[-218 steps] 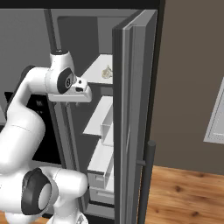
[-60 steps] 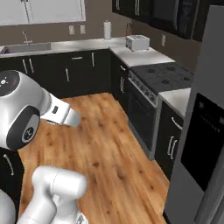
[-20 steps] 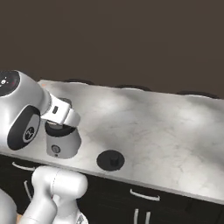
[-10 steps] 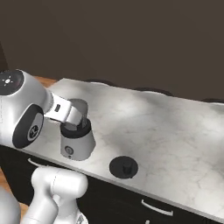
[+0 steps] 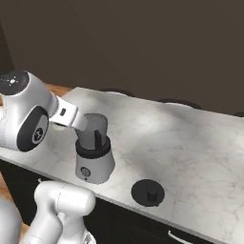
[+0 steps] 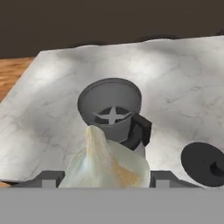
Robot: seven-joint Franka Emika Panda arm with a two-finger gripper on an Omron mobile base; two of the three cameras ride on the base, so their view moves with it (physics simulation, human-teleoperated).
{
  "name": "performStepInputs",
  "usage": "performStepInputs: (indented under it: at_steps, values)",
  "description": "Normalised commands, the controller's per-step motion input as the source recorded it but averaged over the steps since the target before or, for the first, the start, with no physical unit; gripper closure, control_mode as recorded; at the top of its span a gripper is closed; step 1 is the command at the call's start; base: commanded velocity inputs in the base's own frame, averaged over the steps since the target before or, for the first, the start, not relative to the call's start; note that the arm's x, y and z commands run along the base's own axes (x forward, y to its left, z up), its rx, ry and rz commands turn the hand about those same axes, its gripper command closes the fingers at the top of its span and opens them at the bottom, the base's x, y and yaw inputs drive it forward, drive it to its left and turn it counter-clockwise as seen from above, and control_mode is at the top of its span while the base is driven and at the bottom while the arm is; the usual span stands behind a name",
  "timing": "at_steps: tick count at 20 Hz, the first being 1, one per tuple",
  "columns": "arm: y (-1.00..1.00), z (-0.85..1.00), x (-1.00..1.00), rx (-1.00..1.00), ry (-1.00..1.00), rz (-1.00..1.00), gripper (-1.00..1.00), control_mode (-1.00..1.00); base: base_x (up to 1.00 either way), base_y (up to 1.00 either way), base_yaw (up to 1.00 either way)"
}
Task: Grab the garlic and lemon wedge from the fridge, place them in the blender, close the lid, and turn on the blender to create a marinade.
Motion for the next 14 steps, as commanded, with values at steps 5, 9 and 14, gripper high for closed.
performStepInputs:
  at_steps: [5,9,14]
  values:
    - [0.07,0.0,0.89,0.0,0.35,0.0,1.0,-1.0,0.0,0.0,0.0]
    - [-0.02,-0.03,0.68,0.0,0.31,0.04,1.0,-1.0,0.0,0.0,0.0]
    - [-0.02,-0.33,0.1,0.0,0.15,0.04,1.0,-1.0,0.0,0.0,0.0]
